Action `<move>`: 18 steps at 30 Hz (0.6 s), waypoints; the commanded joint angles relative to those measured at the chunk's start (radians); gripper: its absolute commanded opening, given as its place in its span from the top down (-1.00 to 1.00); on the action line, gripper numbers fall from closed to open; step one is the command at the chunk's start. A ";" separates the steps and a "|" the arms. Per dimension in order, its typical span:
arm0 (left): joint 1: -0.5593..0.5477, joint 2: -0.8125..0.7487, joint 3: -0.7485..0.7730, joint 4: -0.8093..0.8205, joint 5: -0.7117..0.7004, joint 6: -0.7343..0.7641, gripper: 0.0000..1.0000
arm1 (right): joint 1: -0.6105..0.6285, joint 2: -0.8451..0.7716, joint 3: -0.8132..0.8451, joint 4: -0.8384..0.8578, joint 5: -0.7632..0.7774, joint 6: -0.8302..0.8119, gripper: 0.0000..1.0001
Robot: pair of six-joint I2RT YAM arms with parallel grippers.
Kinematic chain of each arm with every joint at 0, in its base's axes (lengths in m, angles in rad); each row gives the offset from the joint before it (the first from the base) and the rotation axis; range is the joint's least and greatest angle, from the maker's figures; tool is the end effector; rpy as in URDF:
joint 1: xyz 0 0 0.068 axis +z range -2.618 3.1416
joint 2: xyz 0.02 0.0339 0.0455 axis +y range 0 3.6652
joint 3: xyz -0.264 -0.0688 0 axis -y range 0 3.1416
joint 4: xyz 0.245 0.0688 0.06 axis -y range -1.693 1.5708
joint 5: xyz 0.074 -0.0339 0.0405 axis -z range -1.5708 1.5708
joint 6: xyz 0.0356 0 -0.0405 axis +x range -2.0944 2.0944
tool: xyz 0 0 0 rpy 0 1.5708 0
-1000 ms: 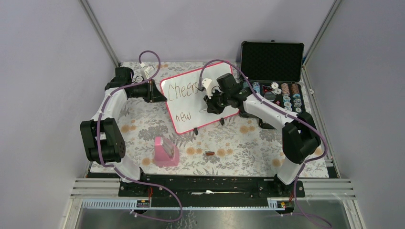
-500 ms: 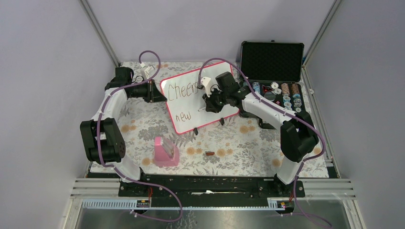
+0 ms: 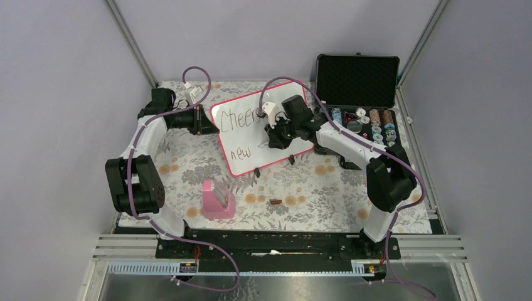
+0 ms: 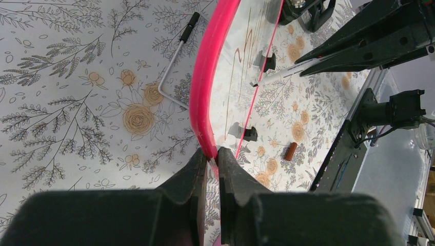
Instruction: Write a sentence on the whiteboard
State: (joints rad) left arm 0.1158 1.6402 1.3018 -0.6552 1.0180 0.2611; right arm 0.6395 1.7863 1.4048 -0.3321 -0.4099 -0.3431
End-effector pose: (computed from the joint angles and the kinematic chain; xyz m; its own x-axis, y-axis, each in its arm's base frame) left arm 0.3411 0.0092 0.2745 -0.7008 0.0549 -0.7113 0.6019 0.5807 -0.5481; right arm 0.3180 0.2542 0.2661 -0.2291 -0.5550 -0.7997 -0.9198 0.3923 -0.0087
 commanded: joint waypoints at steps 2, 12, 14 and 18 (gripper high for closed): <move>-0.004 -0.013 0.035 0.058 -0.004 0.026 1.00 | 0.008 0.011 0.011 0.021 0.019 -0.010 1.00; -0.004 -0.015 0.035 0.059 -0.006 0.026 1.00 | 0.005 -0.027 -0.038 0.014 0.042 -0.045 1.00; -0.004 -0.015 0.036 0.059 -0.006 0.026 1.00 | 0.002 -0.032 -0.041 0.014 0.043 -0.045 1.00; -0.004 -0.017 0.036 0.058 -0.006 0.024 1.00 | -0.014 -0.039 -0.045 0.014 0.054 -0.041 1.00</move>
State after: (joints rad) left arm 0.1158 1.6402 1.3018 -0.6552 1.0168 0.2607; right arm 0.6411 1.7805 1.3697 -0.3317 -0.4084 -0.3634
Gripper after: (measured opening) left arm 0.108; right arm 0.171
